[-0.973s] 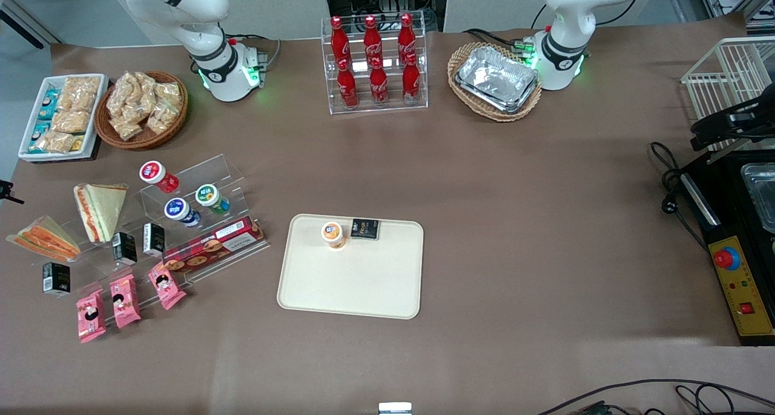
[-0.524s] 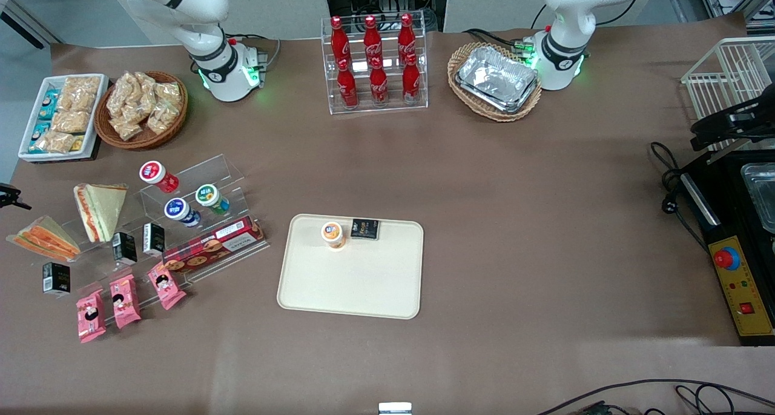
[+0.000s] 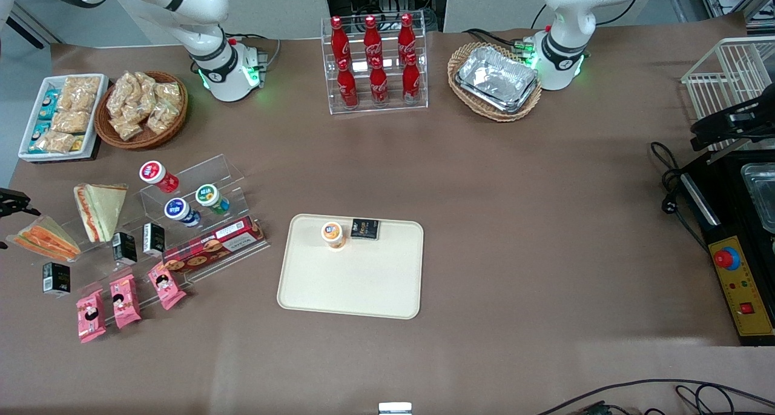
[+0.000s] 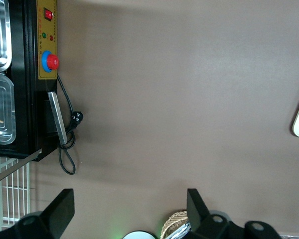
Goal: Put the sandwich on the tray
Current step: 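Close the right gripper on the plastic-wrapped sandwich wedge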
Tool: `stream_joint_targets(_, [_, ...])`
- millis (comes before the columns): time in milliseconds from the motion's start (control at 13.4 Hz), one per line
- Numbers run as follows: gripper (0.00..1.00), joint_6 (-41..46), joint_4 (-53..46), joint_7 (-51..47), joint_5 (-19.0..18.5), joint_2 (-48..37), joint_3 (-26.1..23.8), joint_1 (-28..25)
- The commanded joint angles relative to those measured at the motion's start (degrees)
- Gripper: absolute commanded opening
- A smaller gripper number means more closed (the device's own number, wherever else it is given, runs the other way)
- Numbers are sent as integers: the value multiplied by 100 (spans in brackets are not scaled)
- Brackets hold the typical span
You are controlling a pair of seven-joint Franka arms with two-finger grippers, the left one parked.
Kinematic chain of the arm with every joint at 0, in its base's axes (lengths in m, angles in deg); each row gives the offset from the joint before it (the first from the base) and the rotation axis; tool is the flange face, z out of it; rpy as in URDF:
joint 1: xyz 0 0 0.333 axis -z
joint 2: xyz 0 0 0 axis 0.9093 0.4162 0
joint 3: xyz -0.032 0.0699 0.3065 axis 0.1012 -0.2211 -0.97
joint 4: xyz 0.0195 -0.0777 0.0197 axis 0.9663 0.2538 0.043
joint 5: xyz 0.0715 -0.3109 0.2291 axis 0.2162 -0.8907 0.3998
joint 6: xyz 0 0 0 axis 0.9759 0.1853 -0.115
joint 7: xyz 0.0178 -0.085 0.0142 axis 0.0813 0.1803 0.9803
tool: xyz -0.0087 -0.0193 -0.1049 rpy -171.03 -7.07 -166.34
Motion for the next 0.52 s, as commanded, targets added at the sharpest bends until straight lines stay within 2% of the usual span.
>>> stream_joint_targets(0, [93,-239,-11,-145,146,184,1,-67])
stream_joint_targets(75, [84,-353,67,-145,146,176,-17,-67])
stream_joint_targets(224, [81,-661,243,-119,137,167,-43,-84])
stream_joint_targets(299, [68,-766,287,-119,137,184,-43,-137])
stream_joint_targets(374, [61,-898,375,-110,137,184,-43,-155])
stream_joint_targets(449, [59,-1030,428,-101,137,185,-43,-155])
